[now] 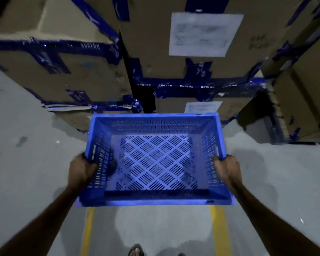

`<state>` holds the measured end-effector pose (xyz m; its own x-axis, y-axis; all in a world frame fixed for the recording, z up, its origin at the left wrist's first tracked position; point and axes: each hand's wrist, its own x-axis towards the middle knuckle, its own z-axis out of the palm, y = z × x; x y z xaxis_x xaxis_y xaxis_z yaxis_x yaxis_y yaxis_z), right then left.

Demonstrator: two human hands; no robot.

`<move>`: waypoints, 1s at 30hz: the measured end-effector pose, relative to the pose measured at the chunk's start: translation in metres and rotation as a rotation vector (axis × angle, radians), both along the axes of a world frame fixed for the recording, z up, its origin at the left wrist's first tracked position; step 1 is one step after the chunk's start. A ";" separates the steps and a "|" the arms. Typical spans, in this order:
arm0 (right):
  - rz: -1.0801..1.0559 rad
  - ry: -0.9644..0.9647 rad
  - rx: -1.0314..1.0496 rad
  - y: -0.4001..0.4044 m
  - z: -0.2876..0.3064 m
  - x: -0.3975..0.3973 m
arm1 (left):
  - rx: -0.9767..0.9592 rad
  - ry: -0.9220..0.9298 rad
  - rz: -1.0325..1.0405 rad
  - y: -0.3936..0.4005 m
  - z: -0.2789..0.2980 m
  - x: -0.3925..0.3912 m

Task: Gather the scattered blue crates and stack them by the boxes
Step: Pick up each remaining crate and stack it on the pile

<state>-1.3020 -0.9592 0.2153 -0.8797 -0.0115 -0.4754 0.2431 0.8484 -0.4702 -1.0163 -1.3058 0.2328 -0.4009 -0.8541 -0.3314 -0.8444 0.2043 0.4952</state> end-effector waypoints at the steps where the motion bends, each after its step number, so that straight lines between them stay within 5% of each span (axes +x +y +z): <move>1: 0.002 0.003 -0.002 0.000 0.002 0.000 | 0.015 0.003 0.001 0.000 0.000 0.002; 7: 0.132 0.106 0.081 0.007 0.006 0.005 | 0.089 -0.026 -0.004 -0.015 -0.016 0.006; 13: 0.697 0.671 0.191 0.002 0.036 0.088 | -0.623 -0.061 -0.427 -0.005 -0.013 -0.031; 18: 1.060 0.577 0.055 -0.023 0.021 0.217 | -0.654 -0.212 -0.842 0.034 -0.012 -0.127; 30: 1.094 0.392 0.154 -0.049 -0.010 0.234 | -0.559 -0.246 -0.949 0.054 -0.032 -0.184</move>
